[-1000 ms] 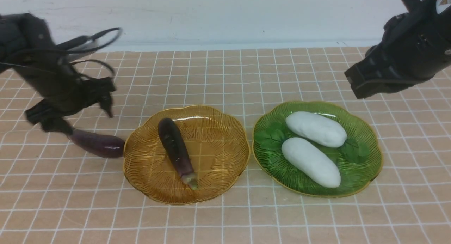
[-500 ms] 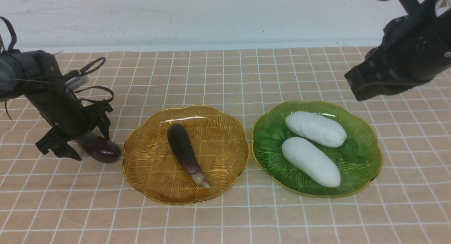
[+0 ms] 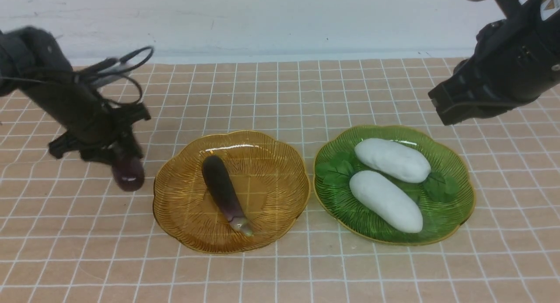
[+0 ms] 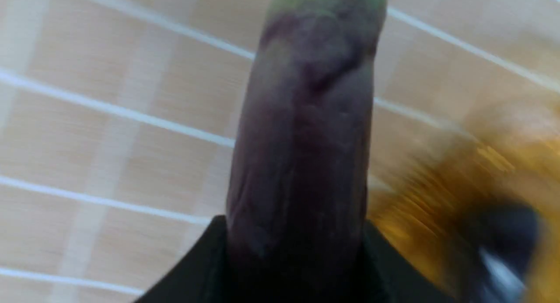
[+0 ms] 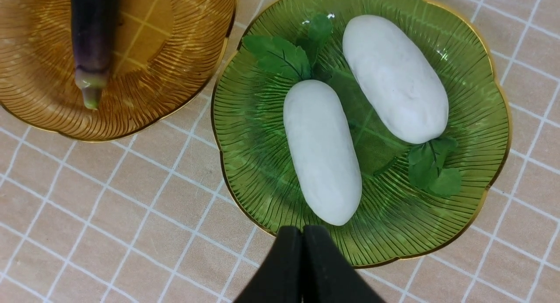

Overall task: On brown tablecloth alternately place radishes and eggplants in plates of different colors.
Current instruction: 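Pick up the eggplant and place it in the yellow plate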

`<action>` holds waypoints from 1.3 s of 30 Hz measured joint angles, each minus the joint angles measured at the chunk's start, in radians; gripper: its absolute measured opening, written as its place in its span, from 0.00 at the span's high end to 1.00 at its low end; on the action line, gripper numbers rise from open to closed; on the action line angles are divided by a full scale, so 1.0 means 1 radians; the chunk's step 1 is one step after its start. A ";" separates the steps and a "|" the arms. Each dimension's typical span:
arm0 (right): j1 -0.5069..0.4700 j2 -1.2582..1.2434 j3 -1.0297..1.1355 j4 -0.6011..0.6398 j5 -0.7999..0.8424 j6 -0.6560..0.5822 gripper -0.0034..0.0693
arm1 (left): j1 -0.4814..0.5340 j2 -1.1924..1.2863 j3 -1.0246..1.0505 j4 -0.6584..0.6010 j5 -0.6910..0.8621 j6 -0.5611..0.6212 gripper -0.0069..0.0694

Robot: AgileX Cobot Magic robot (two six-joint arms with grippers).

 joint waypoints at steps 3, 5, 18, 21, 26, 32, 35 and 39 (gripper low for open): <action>0.000 0.000 0.000 0.000 0.000 0.000 0.98 | -0.059 -0.008 -0.008 -0.053 0.046 0.092 0.57; 0.000 0.000 0.000 0.000 0.000 0.000 0.98 | -0.108 0.001 -0.008 -0.062 0.064 0.136 0.57; 0.000 -0.098 0.000 0.000 0.000 -0.004 0.98 | -0.243 0.055 -0.008 0.085 0.039 0.152 0.28; 0.000 -0.236 0.001 0.002 0.000 0.012 0.98 | -0.243 0.055 -0.008 0.095 0.038 0.152 0.19; 0.000 -0.480 0.084 -0.022 0.000 0.026 0.98 | -0.243 0.055 -0.033 0.102 0.074 0.152 0.13; 0.000 -0.837 0.443 -0.060 -0.156 0.054 0.98 | -0.243 0.055 -0.100 0.118 0.099 0.152 0.30; 0.000 -0.998 0.708 -0.060 -0.469 0.086 0.98 | -0.243 0.055 -0.125 0.121 0.118 0.152 0.47; 0.000 -1.046 0.930 -0.044 -0.755 0.090 0.98 | -0.243 0.055 -0.141 0.123 0.140 0.152 0.81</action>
